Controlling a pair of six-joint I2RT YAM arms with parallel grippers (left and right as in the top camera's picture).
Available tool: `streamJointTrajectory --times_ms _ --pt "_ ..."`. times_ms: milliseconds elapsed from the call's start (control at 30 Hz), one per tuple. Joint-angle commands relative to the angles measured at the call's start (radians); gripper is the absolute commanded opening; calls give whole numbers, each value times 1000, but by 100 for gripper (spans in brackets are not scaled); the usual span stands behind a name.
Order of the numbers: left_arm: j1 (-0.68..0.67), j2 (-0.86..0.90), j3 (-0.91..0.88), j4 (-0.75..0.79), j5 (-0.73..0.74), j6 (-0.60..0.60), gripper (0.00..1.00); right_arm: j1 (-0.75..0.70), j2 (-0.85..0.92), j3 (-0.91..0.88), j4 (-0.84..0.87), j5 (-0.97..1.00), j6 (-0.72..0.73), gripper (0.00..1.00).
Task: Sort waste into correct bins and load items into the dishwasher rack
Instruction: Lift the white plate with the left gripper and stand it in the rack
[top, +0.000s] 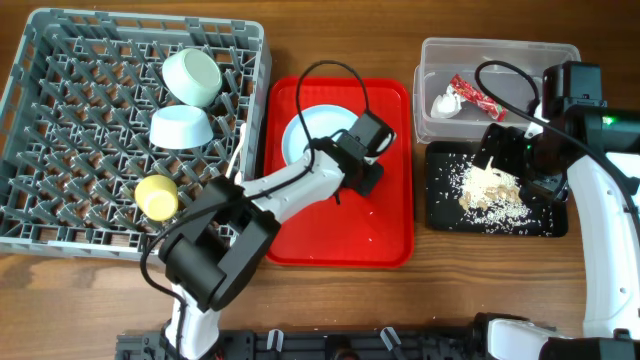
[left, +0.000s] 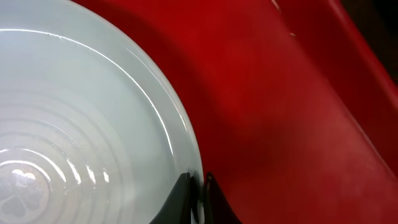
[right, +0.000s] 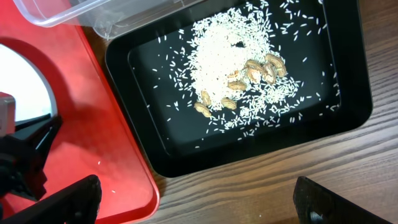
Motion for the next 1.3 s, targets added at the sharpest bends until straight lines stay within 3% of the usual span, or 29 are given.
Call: streamJointTrajectory --times_ms 0,267,367,433,733,1033,1100,1133,1267 --pt "-8 -48 -21 -14 40 -46 4 -4 -3 0 -2 -5 -21 100" --pt "67 -461 -21 -29 47 -64 4 -4 -3 0 -6 -6 -19 100" --pt "173 -600 -21 -42 150 -78 4 -4 -3 0 -7 -5 -19 100" --pt "301 -668 -21 -40 306 -122 4 -4 -3 0 -7 -5 -18 100" --pt "767 -584 -22 -40 968 -217 4 -4 -3 0 -4 -6 -17 100" --pt "864 -381 -22 -43 988 -246 5 -4 -3 0 -5 -6 -17 100" --pt "868 -361 -22 -44 914 -246 17 -4 -3 0 -5 -5 -18 100" --pt "869 -360 -22 -43 867 -246 31 -4 -3 0 -5 -5 -18 100" --pt "874 -377 -22 -40 835 -239 72 -4 -3 0 -5 -6 -21 100"
